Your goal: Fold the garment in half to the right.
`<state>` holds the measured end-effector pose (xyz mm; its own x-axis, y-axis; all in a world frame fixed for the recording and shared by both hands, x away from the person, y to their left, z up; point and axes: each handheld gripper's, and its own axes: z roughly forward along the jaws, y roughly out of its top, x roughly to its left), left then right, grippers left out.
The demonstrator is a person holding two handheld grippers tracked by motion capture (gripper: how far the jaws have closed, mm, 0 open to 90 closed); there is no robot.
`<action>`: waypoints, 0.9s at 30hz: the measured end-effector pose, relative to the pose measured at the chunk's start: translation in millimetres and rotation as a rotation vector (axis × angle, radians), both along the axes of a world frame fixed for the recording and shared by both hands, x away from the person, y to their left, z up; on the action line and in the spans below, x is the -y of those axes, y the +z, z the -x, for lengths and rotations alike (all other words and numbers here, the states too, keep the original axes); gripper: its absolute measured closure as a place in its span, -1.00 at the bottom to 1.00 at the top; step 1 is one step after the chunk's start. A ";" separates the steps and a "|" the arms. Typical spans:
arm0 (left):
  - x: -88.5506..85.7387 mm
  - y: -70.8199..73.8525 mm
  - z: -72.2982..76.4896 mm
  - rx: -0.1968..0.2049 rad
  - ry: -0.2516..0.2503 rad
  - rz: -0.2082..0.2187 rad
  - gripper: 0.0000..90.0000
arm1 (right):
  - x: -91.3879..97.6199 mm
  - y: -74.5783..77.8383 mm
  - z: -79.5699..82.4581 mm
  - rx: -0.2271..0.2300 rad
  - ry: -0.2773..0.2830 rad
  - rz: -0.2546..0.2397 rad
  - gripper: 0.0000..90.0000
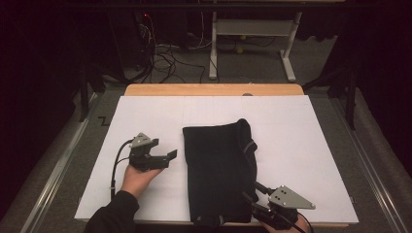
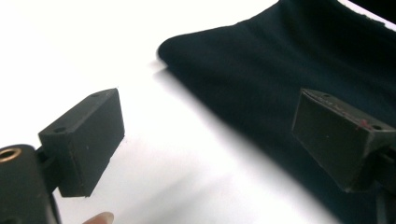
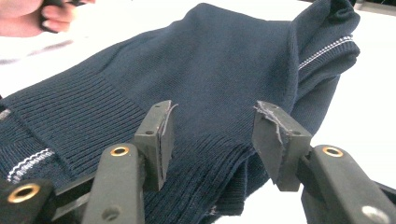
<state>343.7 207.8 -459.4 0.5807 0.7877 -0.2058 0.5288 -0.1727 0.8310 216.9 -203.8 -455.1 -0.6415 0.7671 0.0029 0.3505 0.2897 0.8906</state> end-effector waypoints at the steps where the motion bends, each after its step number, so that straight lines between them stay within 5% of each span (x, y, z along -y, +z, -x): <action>1: -5.6 -1.5 3.8 -0.003 0.002 0.007 -0.93 | 0.2 -0.2 -0.3 -0.001 0.001 -0.001 0.11; 8: -36.8 -8.9 31.1 0.010 0.019 0.027 -1.00 | -3.5 -1.5 -0.5 0.003 0.017 0.010 0.10; 15: -42.7 -7.2 53.5 0.062 0.014 0.057 -1.00 | -5.8 -2.2 -3.2 0.009 0.024 0.006 0.05; 21: -34.9 -9.2 53.3 0.078 -0.008 0.041 -1.00 | -7.3 -0.1 -19.9 0.018 0.031 -0.024 -0.18; 27: -35.0 -13.1 50.5 0.073 -0.016 0.025 -1.00 | 5.4 0.6 -44.9 0.031 -0.003 -0.071 -0.64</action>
